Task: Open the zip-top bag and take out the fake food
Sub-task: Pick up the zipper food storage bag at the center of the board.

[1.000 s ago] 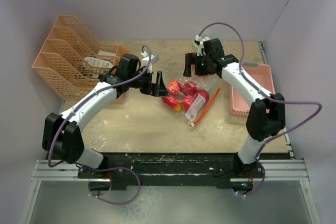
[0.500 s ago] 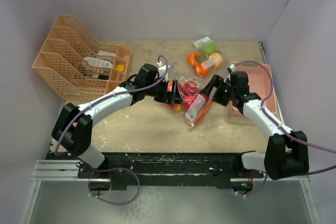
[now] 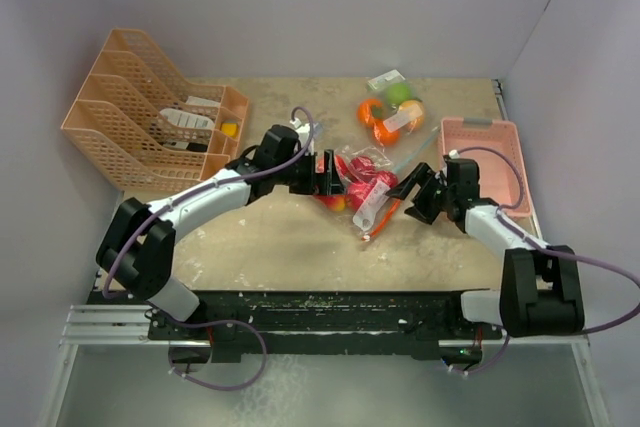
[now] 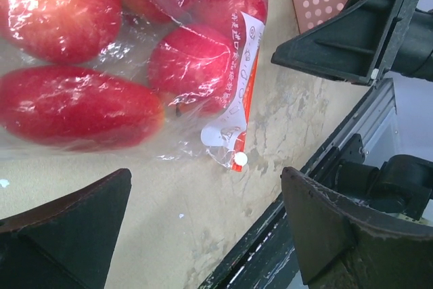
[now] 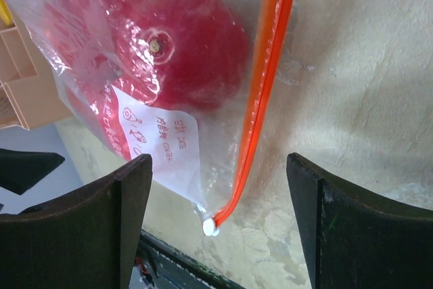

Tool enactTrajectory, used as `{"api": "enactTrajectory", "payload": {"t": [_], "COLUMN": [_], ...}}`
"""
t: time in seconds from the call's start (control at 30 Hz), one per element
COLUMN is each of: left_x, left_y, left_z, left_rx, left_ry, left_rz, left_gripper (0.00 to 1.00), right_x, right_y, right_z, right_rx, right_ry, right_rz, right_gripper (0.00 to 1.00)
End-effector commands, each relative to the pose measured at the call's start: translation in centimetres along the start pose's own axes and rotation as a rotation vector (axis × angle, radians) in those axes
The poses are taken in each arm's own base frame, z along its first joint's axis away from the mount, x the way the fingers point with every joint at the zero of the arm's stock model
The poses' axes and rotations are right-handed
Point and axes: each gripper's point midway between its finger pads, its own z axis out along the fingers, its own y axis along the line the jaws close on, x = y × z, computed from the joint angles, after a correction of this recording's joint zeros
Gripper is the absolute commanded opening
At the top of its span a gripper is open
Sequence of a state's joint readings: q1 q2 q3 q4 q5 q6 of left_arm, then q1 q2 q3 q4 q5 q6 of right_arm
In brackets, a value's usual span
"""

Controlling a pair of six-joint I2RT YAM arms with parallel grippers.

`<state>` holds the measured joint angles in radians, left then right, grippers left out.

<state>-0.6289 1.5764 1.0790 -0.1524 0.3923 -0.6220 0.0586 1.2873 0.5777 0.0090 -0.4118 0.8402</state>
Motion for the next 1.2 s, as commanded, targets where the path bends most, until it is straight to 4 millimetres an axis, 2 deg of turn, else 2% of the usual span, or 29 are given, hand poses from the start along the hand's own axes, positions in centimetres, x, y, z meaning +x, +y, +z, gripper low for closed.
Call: {"api": "enactTrajectory", "payload": {"t": [0.0,0.13,0.23,0.33,0.43,0.63,0.8,0.97,1.17], "left_x": [-1.5,-1.3,-1.4,-1.6,-1.8,-2.3,-2.7,-2.9,-5.6], "left_y": [-1.1,-0.9,-1.1,-1.3,-1.4,-1.6,-1.7,-2.0,-5.0], "left_z": [-1.8,-2.0,-2.1,-2.2,-2.3,-2.1,-2.1,-2.5,-4.8], "left_rx": [0.011,0.0,0.008,0.011,0.012,0.008,0.004,0.003,-0.011], "left_ry": [-0.084,-0.083,-0.083,-0.088,-0.094,-0.091,-0.092,-0.087,-0.19], "left_rz": [0.01,0.013,0.013,0.015,0.023,0.035,0.046,0.07,0.242], "left_gripper": [0.96,0.96,0.96,0.96,0.96,0.96,0.96,0.97,0.99], "right_x": [-1.5,-2.4,-2.0,-1.9,-2.0,-2.2,-3.2,-4.8,-7.2], "right_y": [0.8,0.7,-0.4,-0.6,0.0,4.2,7.4,11.6,17.0], "right_z": [0.6,2.0,3.0,3.5,3.8,3.5,1.8,-1.3,-5.2], "right_rx": [-0.044,-0.057,-0.037,-0.045,-0.085,-0.305,-0.399,-0.478,-0.567], "right_ry": [-0.041,-0.059,-0.035,-0.032,-0.028,-0.012,-0.04,-0.085,-0.13], "right_rz": [-0.019,-0.085,-0.086,-0.09,-0.104,-0.173,-0.232,-0.257,-0.224], "right_gripper": [0.81,0.8,0.8,0.8,0.67,0.25,0.01,0.0,0.0]}}
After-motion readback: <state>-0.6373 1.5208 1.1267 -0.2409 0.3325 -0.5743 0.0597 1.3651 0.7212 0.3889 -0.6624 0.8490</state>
